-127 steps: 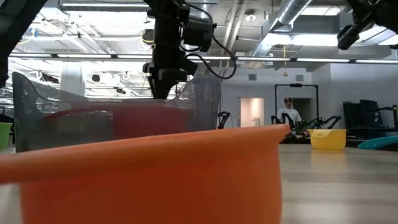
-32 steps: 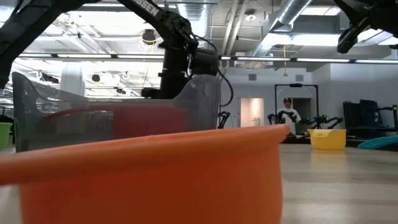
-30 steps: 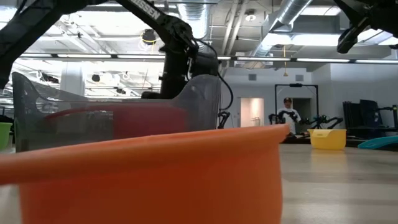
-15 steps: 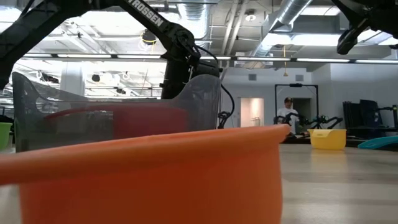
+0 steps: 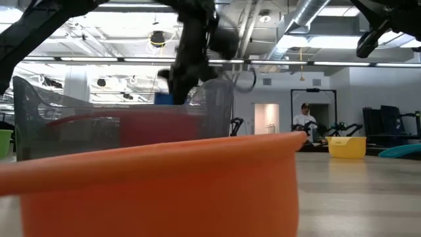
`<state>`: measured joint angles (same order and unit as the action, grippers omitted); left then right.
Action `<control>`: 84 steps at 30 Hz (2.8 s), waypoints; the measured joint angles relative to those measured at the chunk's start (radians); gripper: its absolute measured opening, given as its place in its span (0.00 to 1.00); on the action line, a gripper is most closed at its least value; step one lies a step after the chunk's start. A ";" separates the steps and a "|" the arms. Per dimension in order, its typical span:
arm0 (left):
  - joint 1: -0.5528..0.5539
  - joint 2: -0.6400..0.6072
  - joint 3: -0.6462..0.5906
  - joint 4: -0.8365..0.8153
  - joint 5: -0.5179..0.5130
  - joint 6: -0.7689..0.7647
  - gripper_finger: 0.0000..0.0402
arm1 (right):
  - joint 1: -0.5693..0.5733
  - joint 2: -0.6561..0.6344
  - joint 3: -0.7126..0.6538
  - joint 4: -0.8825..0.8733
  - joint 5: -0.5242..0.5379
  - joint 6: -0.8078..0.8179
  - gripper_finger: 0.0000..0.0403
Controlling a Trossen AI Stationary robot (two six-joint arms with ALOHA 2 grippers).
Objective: Nest measuring cups in basket
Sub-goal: Stack the blue measuring cup on top of the red measuring cup in the bin, then stack the yellow measuring cup on top of the blue measuring cup in the bin
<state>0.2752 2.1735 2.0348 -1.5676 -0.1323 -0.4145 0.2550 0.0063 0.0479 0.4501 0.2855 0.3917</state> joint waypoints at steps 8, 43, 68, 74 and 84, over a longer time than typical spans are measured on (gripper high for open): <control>-0.165 -0.024 0.195 0.028 0.270 -0.122 0.00 | 0.000 0.000 0.000 0.000 0.000 0.003 0.16; -0.606 0.188 0.201 0.106 0.101 -0.732 0.00 | 0.000 -0.001 0.000 0.030 -0.028 0.116 0.16; -0.605 0.202 0.202 0.076 0.145 -0.824 0.26 | 0.000 -0.001 0.000 0.029 -0.028 0.115 0.16; -0.606 0.202 0.202 0.009 0.146 -0.868 0.30 | 0.000 -0.001 0.000 0.029 -0.027 0.114 0.16; -0.609 0.195 0.269 0.002 0.123 -0.876 0.31 | 0.000 -0.001 0.000 0.029 -0.038 0.114 0.16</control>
<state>-0.3340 2.3684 2.3041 -1.5655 -0.0096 -1.2905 0.2546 0.0055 0.0475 0.4793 0.2474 0.5056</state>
